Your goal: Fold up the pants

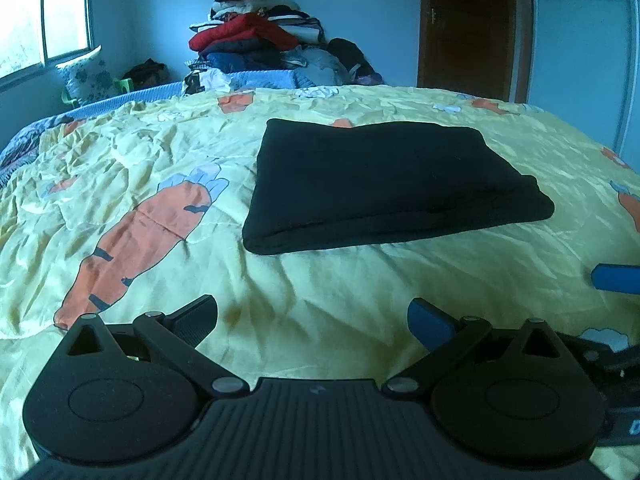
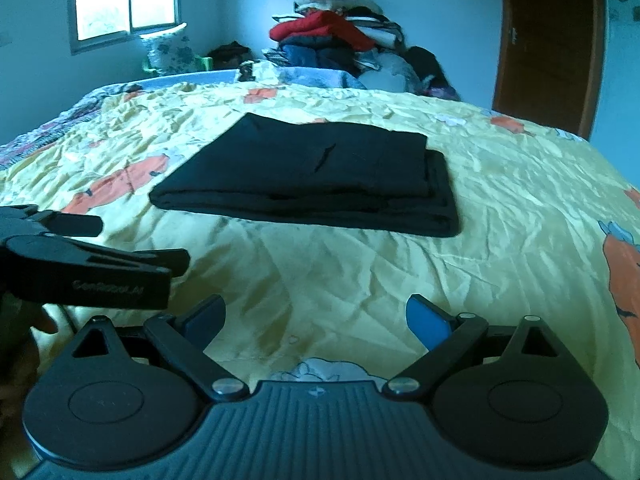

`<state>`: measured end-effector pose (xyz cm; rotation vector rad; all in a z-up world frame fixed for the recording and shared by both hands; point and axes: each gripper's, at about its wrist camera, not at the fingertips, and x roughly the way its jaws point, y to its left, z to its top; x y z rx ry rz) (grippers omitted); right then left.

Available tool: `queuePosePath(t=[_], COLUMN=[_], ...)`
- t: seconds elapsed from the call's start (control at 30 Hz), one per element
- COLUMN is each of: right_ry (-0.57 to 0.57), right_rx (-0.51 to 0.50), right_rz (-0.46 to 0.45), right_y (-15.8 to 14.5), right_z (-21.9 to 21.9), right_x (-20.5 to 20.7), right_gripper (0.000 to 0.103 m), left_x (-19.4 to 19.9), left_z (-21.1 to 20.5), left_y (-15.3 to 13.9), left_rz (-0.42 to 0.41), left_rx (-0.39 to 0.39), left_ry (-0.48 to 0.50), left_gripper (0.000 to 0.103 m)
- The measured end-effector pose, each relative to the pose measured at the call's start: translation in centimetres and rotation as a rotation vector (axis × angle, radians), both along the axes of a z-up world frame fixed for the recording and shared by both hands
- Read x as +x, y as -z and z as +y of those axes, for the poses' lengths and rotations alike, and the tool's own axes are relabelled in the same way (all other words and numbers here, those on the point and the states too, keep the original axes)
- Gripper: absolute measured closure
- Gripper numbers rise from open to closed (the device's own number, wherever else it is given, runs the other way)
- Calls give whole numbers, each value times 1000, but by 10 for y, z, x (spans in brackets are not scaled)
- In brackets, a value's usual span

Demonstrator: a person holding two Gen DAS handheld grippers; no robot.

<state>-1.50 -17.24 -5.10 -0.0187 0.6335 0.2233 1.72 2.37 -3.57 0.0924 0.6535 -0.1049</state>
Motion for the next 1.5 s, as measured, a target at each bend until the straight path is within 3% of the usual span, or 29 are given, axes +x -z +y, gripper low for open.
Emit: queuePosePath(t=[0.43, 1.0, 1.5], right_ry=[-71, -137, -107], right_rx=[-14, -36, -29], right_rz=[-22, -23, -3], right_y=[-2, 0, 8], right_z=[9, 12, 8], right_x=[-3, 5, 8], right_gripper=[5, 5, 5], left_x=[3, 8, 6], left_z=[0, 6, 8], left_y=[5, 9, 10], left_rz=[10, 52, 51], left_rx=[38, -5, -31], left_ry=[-1, -5, -26], left_gripper=[0, 0, 0])
